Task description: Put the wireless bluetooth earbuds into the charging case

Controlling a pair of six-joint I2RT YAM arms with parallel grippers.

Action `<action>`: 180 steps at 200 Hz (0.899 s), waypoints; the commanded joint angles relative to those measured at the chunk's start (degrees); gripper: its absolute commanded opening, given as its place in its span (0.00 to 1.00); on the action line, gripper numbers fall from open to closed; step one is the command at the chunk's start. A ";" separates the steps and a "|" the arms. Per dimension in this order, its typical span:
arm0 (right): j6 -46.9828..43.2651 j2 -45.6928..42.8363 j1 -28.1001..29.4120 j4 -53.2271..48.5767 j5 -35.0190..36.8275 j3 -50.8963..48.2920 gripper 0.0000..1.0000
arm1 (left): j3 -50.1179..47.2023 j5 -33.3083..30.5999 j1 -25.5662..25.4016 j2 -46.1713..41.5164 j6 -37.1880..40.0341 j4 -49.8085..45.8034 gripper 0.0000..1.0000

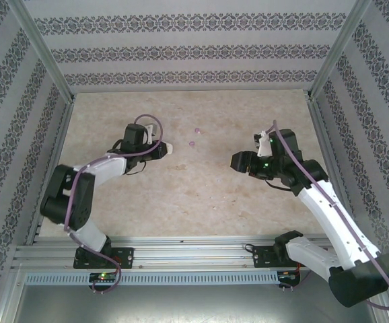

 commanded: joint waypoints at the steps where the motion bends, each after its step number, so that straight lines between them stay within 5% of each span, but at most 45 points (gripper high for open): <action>1: 0.31 2.34 1.37 1.11 3.02 -1.23 0.58 | 3.59 -0.45 0.64 6.08 1.04 2.46 0.00; 54: 0.59 9.45 3.07 4.65 2.44 -0.28 0.58 | 4.80 0.55 0.65 11.98 1.55 5.18 0.27; 120: -0.86 12.72 4.55 3.89 2.77 2.55 0.59 | 8.72 -5.97 1.00 6.93 9.19 -7.93 0.58; 154: -0.80 12.94 4.55 4.26 3.53 2.42 0.59 | 14.17 -12.18 1.55 5.27 12.60 -17.89 0.62; 180: -0.42 14.08 4.65 4.87 2.81 2.74 0.59 | 19.61 -15.67 5.05 6.45 8.08 -24.86 0.62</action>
